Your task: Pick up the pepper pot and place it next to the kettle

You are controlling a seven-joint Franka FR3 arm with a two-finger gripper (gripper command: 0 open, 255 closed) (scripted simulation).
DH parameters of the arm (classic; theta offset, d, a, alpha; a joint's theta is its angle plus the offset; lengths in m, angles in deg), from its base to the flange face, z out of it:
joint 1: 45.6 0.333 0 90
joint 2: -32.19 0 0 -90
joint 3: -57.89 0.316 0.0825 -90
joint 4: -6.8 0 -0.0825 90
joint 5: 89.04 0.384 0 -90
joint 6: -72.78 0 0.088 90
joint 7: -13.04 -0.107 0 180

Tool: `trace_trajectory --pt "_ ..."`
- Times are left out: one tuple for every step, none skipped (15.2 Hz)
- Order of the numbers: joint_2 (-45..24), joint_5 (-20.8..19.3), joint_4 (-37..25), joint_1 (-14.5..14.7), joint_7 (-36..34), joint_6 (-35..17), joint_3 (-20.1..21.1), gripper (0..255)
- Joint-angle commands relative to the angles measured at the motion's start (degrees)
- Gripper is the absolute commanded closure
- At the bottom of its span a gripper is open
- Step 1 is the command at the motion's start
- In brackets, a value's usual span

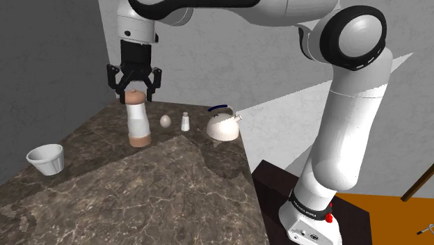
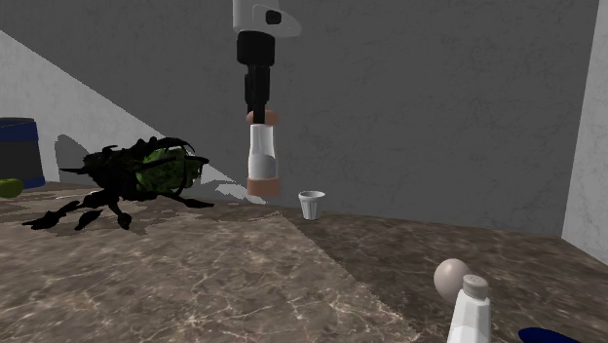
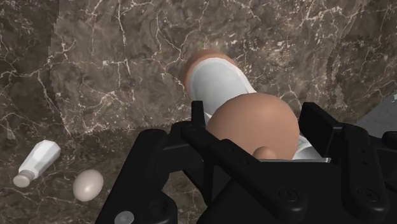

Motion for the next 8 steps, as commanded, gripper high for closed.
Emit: trace_trajectory --pt "-0.29 -0.15 -1.89 0.1 -0.23 1.62 0.04 255" --pt "-0.43 -0.21 -2.83 0.15 -0.32 2.43 0.06 255" --pt "-0.58 -0.28 -3.79 0.19 -0.42 3.25 0.08 255" --pt "-0.75 -0.36 -4.78 0.25 -0.53 4.07 0.1 255" --pt "-0.94 -0.45 -5.8 0.31 -0.64 4.9 0.12 255" --pt "-1.15 -0.54 -6.84 0.38 -0.76 5.75 0.15 255" --pt "-1.38 -0.64 -7.9 0.45 -0.88 6.6 0.17 255" --pt "-1.63 -0.75 -9.0 0.53 -1.0 7.45 0.2 255"
